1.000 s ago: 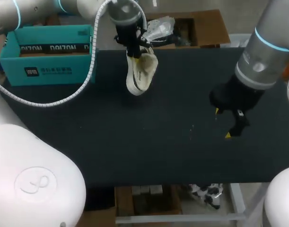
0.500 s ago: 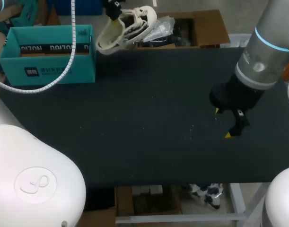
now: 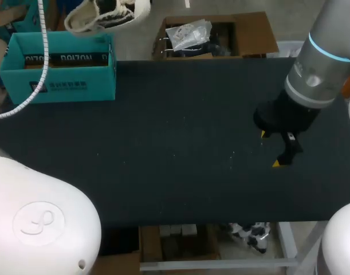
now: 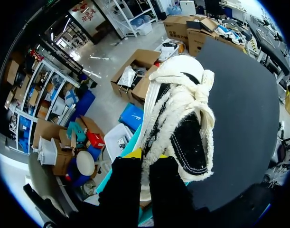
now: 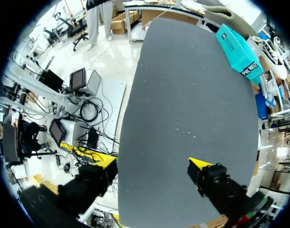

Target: Open the shoe tongue, take the insole out of the shoe, put the insole back into the shoe, and pack the shoe into the shoebox

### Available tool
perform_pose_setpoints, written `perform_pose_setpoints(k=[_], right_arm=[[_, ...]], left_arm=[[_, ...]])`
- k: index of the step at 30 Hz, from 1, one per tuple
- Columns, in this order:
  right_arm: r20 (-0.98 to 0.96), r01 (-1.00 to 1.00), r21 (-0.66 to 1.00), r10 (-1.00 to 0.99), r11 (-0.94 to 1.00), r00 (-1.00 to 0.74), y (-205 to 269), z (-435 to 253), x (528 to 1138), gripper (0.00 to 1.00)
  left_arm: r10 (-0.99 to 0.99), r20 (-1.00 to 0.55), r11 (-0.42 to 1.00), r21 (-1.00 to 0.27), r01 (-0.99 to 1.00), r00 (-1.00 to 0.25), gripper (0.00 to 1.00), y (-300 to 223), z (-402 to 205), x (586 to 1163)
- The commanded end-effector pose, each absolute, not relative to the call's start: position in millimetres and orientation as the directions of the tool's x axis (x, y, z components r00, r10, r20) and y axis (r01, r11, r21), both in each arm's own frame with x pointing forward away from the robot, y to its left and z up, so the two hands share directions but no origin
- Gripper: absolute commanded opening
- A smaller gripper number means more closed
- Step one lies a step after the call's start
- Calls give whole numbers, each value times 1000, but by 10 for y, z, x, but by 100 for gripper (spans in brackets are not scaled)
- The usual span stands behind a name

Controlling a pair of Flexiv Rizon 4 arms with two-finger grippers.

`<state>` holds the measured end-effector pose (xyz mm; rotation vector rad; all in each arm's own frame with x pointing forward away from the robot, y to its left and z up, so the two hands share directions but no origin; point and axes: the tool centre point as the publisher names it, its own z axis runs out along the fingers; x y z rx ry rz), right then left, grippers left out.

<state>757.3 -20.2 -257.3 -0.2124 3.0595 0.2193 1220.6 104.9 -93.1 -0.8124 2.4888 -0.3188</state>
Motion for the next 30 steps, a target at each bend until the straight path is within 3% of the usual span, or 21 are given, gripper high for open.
perform_pose_setpoints(k=[1,18,30], right_arm=[[-74,-141,134,-132,981,-988,-195,-2572,7579,100],[-74,-141,134,-132,981,-988,-195,-2572,7579,100],[-74,-141,134,-132,981,-988,-195,-2572,7579,100]], left_arm=[[-607,-432,790,-416,-450,-667,0,1273,-985,12045],[-616,-499,786,-341,-515,-609,0,2164,-1622,12110],[-618,-482,782,-294,-550,-621,0,2465,-1982,12102]])
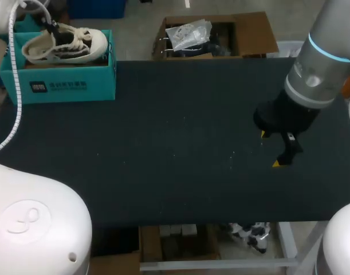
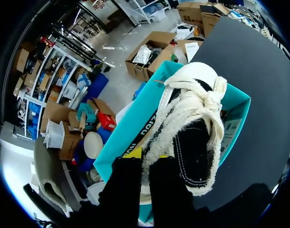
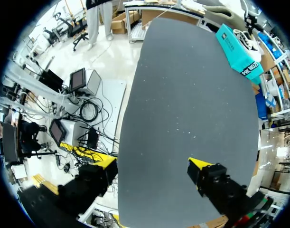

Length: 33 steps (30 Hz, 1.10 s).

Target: Open the shoe tongue, take the insole out of the shoe, put the insole back into the shoe, and pack the shoe into the shoebox

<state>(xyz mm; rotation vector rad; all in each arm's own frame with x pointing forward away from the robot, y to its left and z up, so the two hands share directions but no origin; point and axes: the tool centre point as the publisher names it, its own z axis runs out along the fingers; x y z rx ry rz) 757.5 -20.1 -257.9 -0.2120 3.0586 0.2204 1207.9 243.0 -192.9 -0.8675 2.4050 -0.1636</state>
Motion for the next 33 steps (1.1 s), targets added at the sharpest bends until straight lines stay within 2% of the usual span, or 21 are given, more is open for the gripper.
perform_pose_setpoints(k=[1,16,25,29,31,33], right_arm=[[-74,-141,134,-132,981,-988,-195,-2572,7579,100],[-74,-141,134,-132,981,-988,-195,-2572,7579,100],[-74,-141,134,-132,981,-988,-195,-2572,7579,100],[-74,-141,134,-132,981,-988,-195,-2572,7579,100],[-74,-141,134,-132,981,-988,-195,-2572,7579,100],[-74,-141,134,-132,981,-988,-195,-2572,7579,100]], left_arm=[[-615,-482,784,-290,-549,-624,0,2471,-2005,12099],[-567,-440,808,-130,-575,-696,0,2577,-2618,12227],[-562,-360,812,-71,-579,-745,0,2662,-2916,12358],[-589,-348,790,-56,-611,-729,0,2678,-2975,12438],[-601,-342,781,-58,-622,-722,58,2680,-2974,12458],[-610,-335,775,-66,-628,-718,88,2689,-2922,12482]])
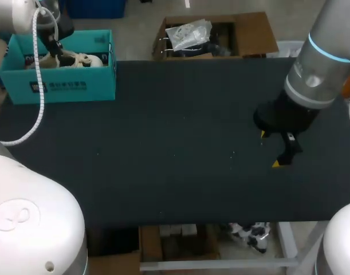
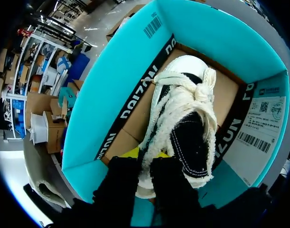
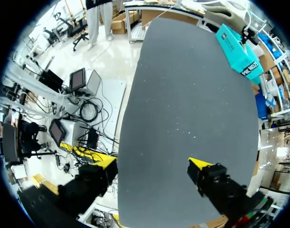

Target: Open the shoe tongue, take the insole out of the shoe, put the insole back into the shoe, and pack the shoe into the shoebox

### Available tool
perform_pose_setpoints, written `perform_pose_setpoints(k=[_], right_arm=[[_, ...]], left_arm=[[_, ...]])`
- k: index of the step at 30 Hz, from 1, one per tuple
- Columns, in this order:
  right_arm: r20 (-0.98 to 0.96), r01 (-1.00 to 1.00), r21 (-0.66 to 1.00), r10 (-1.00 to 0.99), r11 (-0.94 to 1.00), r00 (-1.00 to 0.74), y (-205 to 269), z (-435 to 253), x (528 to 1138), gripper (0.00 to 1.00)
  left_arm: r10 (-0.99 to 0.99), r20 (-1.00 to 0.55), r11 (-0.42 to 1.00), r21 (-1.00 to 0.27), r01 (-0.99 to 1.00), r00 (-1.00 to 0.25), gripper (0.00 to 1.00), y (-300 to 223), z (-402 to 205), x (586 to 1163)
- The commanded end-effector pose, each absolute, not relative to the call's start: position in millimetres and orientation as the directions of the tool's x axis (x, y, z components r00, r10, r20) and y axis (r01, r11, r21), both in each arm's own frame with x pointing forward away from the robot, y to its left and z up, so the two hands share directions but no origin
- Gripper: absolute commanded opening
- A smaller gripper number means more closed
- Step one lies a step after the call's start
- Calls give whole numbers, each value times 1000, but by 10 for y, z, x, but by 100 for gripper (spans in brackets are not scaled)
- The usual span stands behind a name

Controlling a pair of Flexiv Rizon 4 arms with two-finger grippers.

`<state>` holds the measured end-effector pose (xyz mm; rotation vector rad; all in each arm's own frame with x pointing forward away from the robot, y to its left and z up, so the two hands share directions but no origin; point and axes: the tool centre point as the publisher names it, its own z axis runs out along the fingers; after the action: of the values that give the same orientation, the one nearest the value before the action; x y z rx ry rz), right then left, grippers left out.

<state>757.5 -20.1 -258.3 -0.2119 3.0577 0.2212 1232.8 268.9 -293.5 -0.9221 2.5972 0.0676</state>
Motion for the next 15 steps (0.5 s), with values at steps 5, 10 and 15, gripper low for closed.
perform_pose_setpoints(k=[5,10,15], right_arm=[[-74,-141,134,-132,981,-988,-195,-2572,7579,100],[-74,-141,134,-132,981,-988,-195,-2572,7579,100],[-74,-141,134,-132,981,-988,-195,-2572,7579,100]], left_arm=[[-617,-356,771,-98,-629,-702,100,2684,-2732,12389],[-616,-342,779,-132,-613,-709,100,2603,-2423,12169],[-652,-335,749,-151,-645,-680,100,2427,-2131,11865]])
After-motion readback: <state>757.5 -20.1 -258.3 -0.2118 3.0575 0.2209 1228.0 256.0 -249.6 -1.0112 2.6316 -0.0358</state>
